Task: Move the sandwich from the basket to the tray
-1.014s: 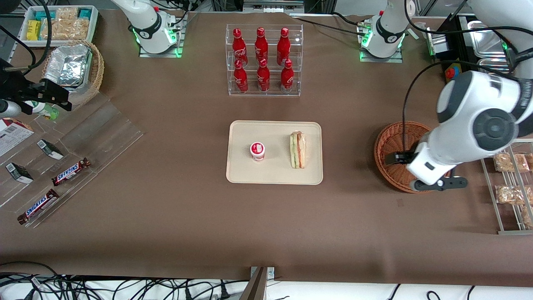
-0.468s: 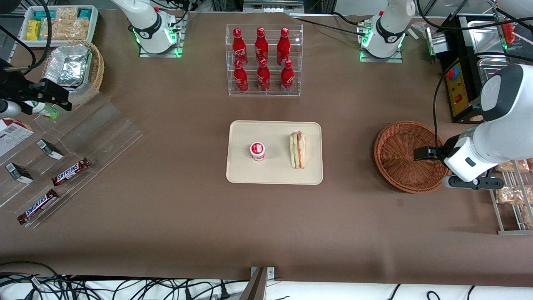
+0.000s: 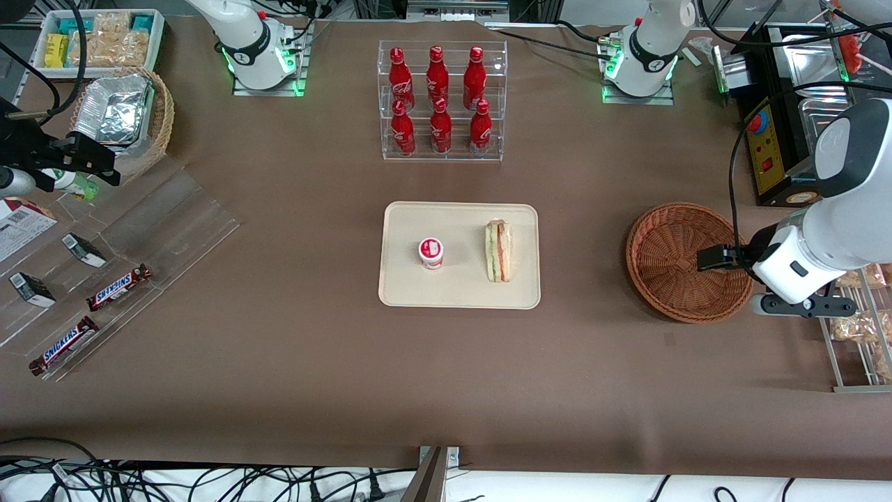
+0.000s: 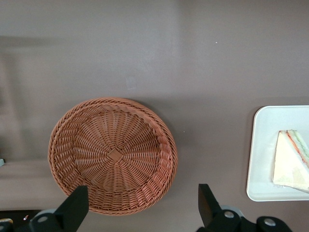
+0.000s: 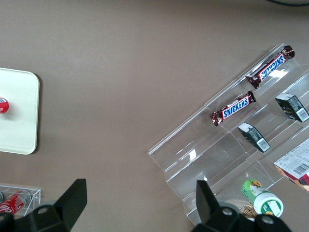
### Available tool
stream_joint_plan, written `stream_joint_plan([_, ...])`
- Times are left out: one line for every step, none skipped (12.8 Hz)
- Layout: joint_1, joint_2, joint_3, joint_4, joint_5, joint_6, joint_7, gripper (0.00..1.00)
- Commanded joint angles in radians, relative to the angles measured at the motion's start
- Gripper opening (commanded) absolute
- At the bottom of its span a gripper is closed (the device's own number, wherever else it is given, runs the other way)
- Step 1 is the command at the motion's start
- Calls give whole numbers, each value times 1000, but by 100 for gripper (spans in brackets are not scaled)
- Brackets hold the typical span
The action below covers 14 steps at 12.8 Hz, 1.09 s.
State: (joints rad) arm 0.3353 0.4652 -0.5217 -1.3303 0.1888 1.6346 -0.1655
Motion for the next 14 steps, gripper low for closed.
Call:
stream_joint_plan([1, -8, 5, 11, -26, -21, 20, 100])
stream_joint_plan([-1, -8, 5, 13, -26, -21, 20, 100])
stream_joint_plan([2, -8, 6, 13, -26, -21, 20, 100])
stream_joint_plan([7, -7, 6, 13, -26, -22, 20, 100])
stream_joint_plan([-4, -7, 12, 13, -26, -28, 20, 100])
stream_joint_plan([-28, -7, 32, 13, -26, -48, 21, 100])
stream_joint_plan([-103, -10, 110, 14, -28, -65, 24, 100])
stream_joint_plan([-183, -11, 217, 16, -61, -71, 24, 100])
stream_joint_plan([-234, -13, 294, 16, -118, -81, 26, 100])
stream_joint_plan([-269, -16, 349, 16, -150, -84, 34, 100])
stream_joint_plan([-316, -35, 406, 16, -161, -84, 64, 100])
stream_joint_plan([-368, -45, 476, 16, -184, -84, 93, 100])
stream_joint_plan([-399, -46, 542, 16, -225, -85, 115, 100])
stream_joint_plan([-412, -48, 567, 16, -241, -85, 132, 100])
